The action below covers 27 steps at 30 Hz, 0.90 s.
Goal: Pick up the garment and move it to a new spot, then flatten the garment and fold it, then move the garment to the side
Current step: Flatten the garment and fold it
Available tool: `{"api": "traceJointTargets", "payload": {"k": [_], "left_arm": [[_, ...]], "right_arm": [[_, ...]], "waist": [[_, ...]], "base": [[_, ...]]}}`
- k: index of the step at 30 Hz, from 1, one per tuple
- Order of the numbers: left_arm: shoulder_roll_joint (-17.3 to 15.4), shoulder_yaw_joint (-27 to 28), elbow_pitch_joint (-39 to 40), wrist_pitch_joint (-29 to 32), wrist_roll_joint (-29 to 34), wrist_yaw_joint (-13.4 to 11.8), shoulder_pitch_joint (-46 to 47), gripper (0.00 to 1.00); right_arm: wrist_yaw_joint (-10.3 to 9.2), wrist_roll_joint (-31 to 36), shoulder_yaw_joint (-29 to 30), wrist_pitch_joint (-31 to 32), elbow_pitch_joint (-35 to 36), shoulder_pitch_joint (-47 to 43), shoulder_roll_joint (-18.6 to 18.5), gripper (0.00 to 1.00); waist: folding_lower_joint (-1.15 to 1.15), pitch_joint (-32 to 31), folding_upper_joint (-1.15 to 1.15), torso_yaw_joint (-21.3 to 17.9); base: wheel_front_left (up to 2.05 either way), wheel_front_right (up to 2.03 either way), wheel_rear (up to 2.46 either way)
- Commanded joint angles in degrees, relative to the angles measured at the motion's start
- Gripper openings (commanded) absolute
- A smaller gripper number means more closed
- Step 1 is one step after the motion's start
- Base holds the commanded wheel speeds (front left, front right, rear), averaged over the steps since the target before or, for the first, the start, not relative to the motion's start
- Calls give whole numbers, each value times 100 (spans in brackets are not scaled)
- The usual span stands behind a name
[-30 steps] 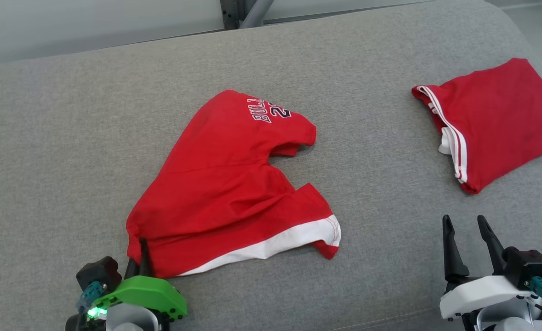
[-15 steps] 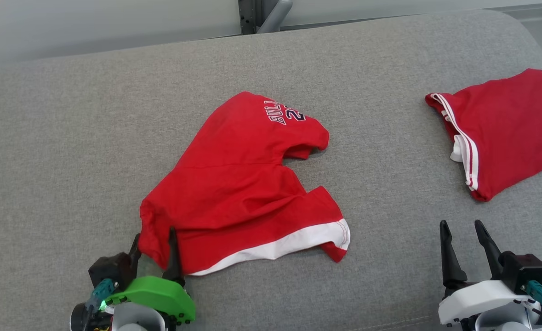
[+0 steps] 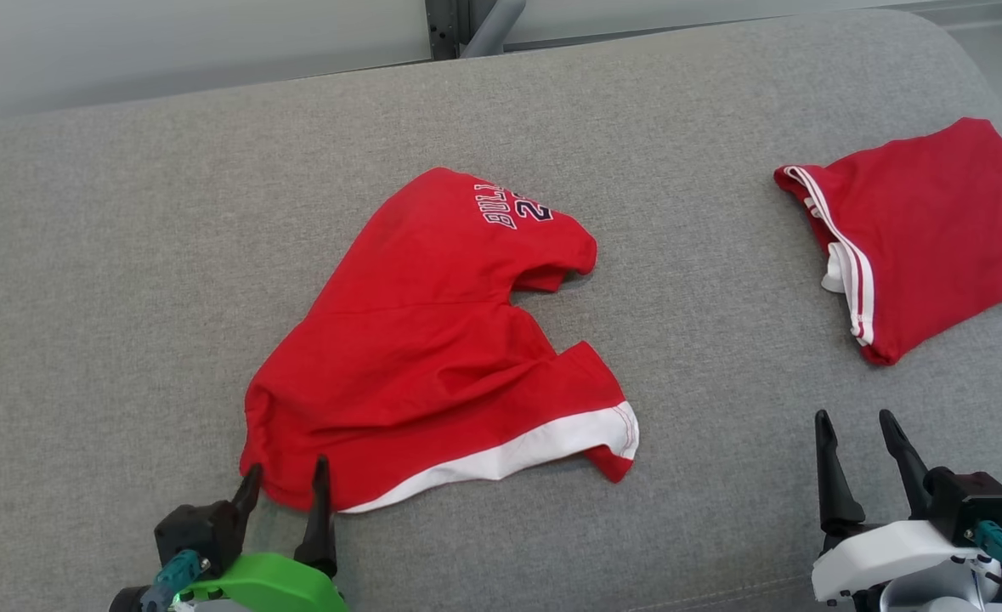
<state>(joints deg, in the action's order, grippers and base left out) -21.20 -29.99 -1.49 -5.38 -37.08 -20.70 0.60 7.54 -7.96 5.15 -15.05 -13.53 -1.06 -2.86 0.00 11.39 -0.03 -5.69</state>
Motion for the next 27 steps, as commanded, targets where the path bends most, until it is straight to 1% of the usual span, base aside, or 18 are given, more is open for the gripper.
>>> {"api": "traceJointTargets", "payload": {"k": [1, 4, 8, 14, 15, 16, 17, 18, 19, 24, 27], "left_arm": [[-22, -11, 39, 36, 16, -40, -53, 100], [-58, -121, 73, 158, 123, -83, 71, 100], [-3, -149, -66, 274, 71, -106, 143, 100], [66, -174, -529, 357, -65, 29, 274, 100], [89, -167, -626, 373, -117, 64, 306, 89], [99, -173, -728, 387, -107, 98, 338, 59], [94, -185, -816, 381, -79, 126, 375, 37], [121, -173, -883, 359, -107, 148, 405, 13], [137, -176, -946, 340, -123, 177, 434, 0], [132, -167, -1077, 273, -167, 303, 515, 0], [111, -150, -1008, 241, -161, 305, 542, 0]], "right_arm": [[-11, -17, 8, -18, 6, 21, -8, 100], [-11, -1, -10, -18, -9, 56, -8, 100], [-11, 10, -32, -18, 2, 114, -10, 100], [-11, 26, -3, -18, 15, 103, -9, 100], [-11, 24, -3, -18, 15, 105, -9, 100], [-11, 21, -10, -18, 12, 110, -8, 100], [-11, 18, -16, -18, 10, 119, -8, 100], [-11, 16, -25, -18, 9, 129, -9, 100], [-11, 11, -27, -18, 5, 141, -9, 100], [-11, 5, 11, -18, -3, 130, -8, 100], [-11, 0, 27, -18, -12, 109, -9, 100]], "waist": [[0, 17, 3, 5], [0, 49, 3, 2], [0, 79, 3, -39], [0, 130, 3, -100], [0, 140, 3, -109], [0, 146, 3, -120], [0, 157, 3, -133], [0, 169, 3, -145], [0, 178, 3, -155], [0, 188, 3, -182], [0, 177, 3, -181]], "base": [[0, 0, 0], [0, 0, 0], [0, 0, 0], [0, 0, 0], [0, 0, 0], [0, 0, 0], [0, 0, 0], [0, 0, 0], [0, 0, 0], [0, 0, 0], [0, 0, 0]]}}
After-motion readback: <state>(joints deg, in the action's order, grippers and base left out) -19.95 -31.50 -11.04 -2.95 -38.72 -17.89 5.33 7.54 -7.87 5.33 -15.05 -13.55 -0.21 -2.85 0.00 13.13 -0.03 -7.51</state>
